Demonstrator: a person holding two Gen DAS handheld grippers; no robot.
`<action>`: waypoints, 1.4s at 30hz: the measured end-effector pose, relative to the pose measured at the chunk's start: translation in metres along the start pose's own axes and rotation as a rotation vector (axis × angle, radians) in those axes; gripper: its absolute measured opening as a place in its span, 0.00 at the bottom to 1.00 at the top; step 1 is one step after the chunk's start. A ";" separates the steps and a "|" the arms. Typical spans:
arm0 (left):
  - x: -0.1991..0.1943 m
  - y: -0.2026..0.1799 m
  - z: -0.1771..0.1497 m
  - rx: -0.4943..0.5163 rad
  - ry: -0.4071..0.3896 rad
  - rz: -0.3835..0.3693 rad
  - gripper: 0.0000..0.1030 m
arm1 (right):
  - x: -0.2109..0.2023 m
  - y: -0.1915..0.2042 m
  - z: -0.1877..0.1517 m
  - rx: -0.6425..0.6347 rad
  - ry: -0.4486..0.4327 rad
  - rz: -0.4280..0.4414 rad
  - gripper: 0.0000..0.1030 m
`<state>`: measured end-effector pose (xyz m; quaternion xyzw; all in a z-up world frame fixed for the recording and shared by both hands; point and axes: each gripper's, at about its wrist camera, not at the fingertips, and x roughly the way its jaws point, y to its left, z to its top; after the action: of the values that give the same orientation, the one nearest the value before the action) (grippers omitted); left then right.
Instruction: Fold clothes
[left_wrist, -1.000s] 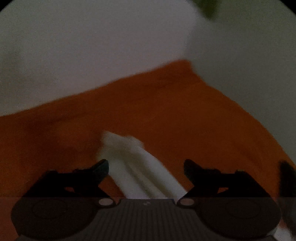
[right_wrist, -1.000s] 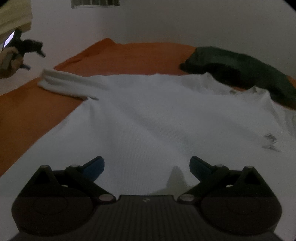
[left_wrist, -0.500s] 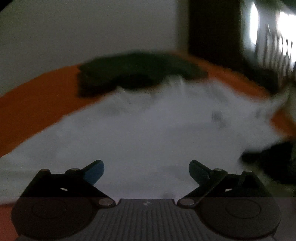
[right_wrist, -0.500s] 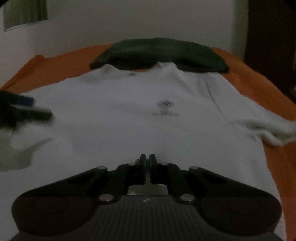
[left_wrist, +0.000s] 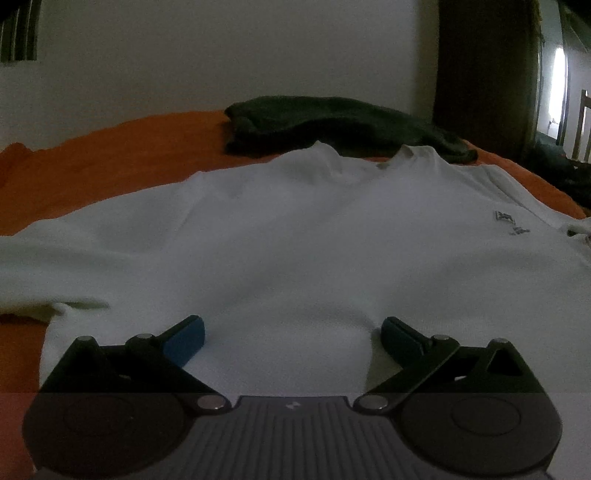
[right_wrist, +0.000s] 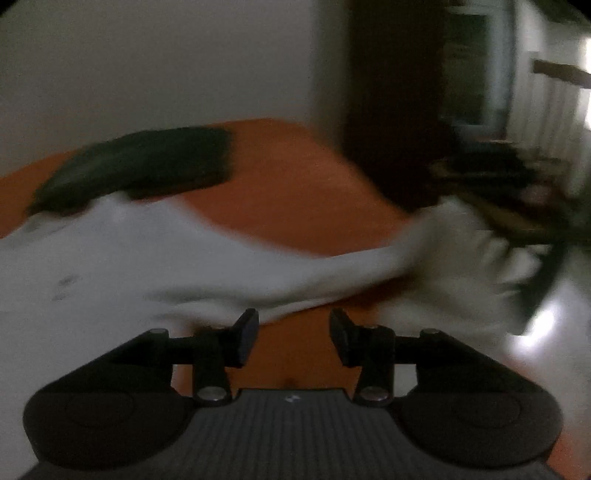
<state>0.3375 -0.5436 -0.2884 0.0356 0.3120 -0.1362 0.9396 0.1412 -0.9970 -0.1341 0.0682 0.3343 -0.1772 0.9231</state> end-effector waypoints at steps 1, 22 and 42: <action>0.010 -0.004 0.001 0.000 -0.001 0.000 1.00 | -0.002 -0.019 0.005 -0.003 0.018 -0.043 0.46; 0.011 0.139 -0.029 0.020 -0.018 -0.020 1.00 | 0.045 -0.092 -0.005 -1.082 0.284 -0.615 0.06; -0.025 0.180 -0.062 0.041 -0.019 -0.018 1.00 | 0.018 -0.020 0.085 -0.341 0.240 0.388 0.54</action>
<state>0.3330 -0.3551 -0.3262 0.0509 0.3007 -0.1512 0.9403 0.1969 -1.0414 -0.0809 -0.0048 0.4469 0.0709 0.8918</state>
